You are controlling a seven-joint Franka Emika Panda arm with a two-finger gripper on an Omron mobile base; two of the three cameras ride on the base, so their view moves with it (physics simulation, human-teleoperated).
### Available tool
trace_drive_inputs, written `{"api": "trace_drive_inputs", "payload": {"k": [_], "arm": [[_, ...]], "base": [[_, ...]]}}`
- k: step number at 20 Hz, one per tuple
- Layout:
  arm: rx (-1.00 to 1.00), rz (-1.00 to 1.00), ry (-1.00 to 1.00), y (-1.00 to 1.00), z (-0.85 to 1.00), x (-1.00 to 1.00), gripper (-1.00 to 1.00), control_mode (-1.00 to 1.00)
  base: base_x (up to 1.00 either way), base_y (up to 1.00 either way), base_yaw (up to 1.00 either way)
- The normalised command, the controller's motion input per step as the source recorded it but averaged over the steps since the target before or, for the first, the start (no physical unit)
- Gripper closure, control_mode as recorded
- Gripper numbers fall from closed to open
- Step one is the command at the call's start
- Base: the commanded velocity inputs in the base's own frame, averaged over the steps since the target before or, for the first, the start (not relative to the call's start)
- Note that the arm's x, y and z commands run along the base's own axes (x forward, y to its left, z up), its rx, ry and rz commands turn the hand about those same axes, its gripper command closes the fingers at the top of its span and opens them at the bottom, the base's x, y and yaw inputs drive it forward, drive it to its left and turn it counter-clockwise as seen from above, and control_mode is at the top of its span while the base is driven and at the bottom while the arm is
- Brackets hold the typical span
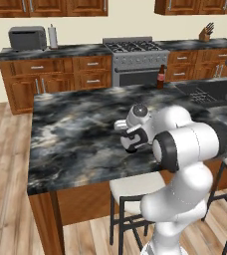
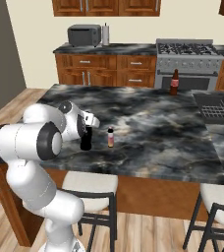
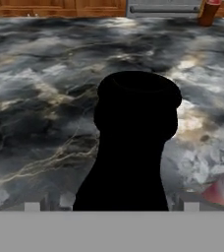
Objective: Place the large bottle from the dining counter next to the other large bottle outside the sink, and place the small bottle from the dining counter next to the other small bottle inside the sink.
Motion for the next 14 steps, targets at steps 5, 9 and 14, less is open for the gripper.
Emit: {"api": "trace_drive_inputs", "payload": {"k": [5,9,14], "arm": [[0.0,0.0,-0.02,0.0,-0.11,0.26,1.0,-1.0],[0.0,0.0,-0.01,0.0,-0.03,0.22,1.0,-1.0],[0.0,0.0,-0.04,0.0,0.14,0.07,1.0,-1.0]], "base": [[0.0,0.0,0.0],[0.0,0.0,0.0],[0.0,0.0,0.0]]}}
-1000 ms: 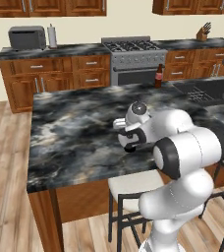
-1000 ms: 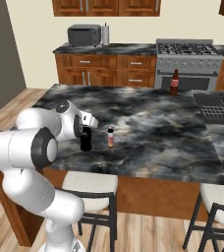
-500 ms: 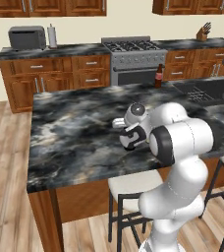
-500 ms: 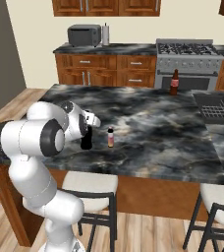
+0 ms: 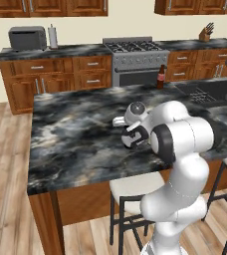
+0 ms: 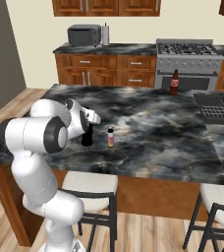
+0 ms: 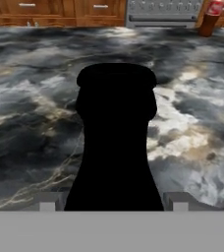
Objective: Place the large bottle from the dining counter next to the other large bottle outside the sink, and place the small bottle from the dining counter next to the other small bottle inside the sink.
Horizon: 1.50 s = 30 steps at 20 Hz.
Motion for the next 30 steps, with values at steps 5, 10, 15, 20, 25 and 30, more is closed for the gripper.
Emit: {"api": "trace_drive_inputs", "payload": {"k": [5,10,15,20,25,30], "arm": [[0.04,-0.01,-0.06,0.0,0.43,-0.3,1.0,-1.0],[0.07,0.0,-0.02,0.0,0.51,-0.39,1.0,-1.0],[0.04,0.0,-0.04,0.0,0.63,-0.33,1.0,-1.0],[0.0,0.0,0.0,0.0,0.76,-0.29,1.0,-1.0],[-0.01,0.0,0.0,-0.01,0.68,-0.4,1.0,-1.0],[-0.03,0.0,-0.05,0.0,0.54,-0.37,1.0,-1.0]], "base": [[0.0,0.0,0.0],[0.0,0.0,0.0],[0.0,0.0,0.0],[0.0,0.0,0.0],[0.0,0.0,0.0],[0.0,0.0,0.0]]}}
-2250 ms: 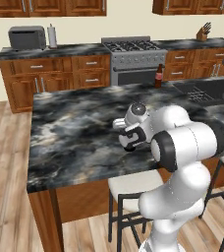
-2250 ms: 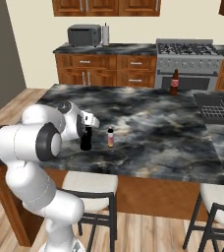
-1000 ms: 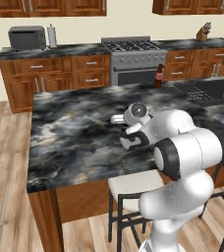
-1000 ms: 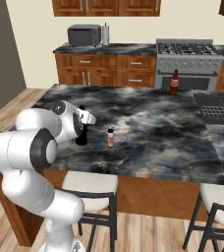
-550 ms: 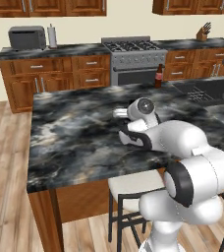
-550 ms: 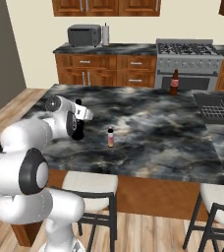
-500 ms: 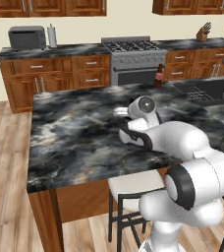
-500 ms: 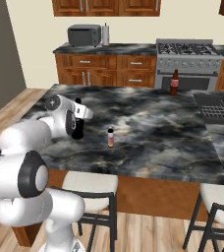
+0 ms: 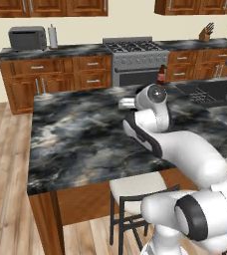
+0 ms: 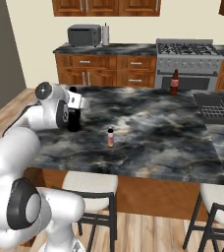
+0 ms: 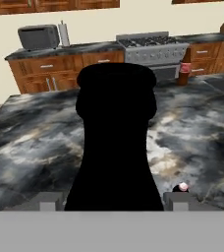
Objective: Place the large bottle from the dining counter next to the other large bottle outside the sink, and place the small bottle from the dining counter next to the other small bottle inside the sink.
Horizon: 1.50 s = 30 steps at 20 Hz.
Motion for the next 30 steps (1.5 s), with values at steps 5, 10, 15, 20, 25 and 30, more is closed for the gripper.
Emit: {"api": "trace_drive_inputs", "payload": {"k": [5,10,15,20,25,30], "arm": [[-0.06,0.0,-0.18,0.0,0.38,-0.49,1.0,-1.0],[-0.04,0.0,-0.22,0.0,0.47,-0.68,1.0,-1.0],[0.0,0.0,-0.07,0.0,0.2,-0.3,1.0,1.0],[0.0,0.0,0.0,0.0,0.0,0.0,1.0,1.0],[0.0,0.0,0.0,0.0,0.0,0.0,1.0,1.0],[0.0,0.0,0.0,0.0,0.0,0.0,1.0,1.0]], "base": [[0.0,0.0,0.0],[0.0,0.0,0.0],[-0.45,-0.01,0.0],[-0.8,0.03,-0.03],[-0.67,0.83,-0.07],[-0.21,1.0,-0.09]]}}
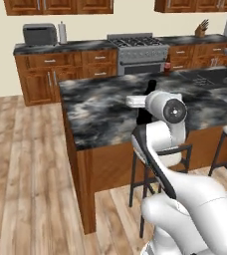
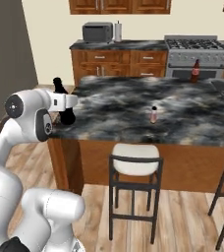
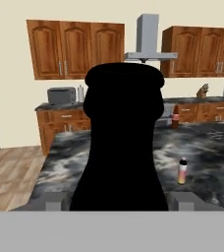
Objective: Place the large bottle from the dining counter next to the other large bottle outside the sink, and place the small bottle from the dining counter next to the other small bottle inside the sink.
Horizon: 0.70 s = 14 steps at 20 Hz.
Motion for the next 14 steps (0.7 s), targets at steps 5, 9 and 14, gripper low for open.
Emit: {"api": "trace_drive_inputs", "payload": {"k": [5,9,14], "arm": [[0.0,0.0,0.0,0.0,0.0,0.0,1.0,1.0],[0.0,0.0,0.0,0.0,0.0,0.0,1.0,1.0],[0.0,0.0,0.0,0.0,0.0,0.0,1.0,1.0]], "base": [[0.04,0.98,-0.13],[0.3,0.63,-0.28],[0.26,0.3,-0.42]]}}
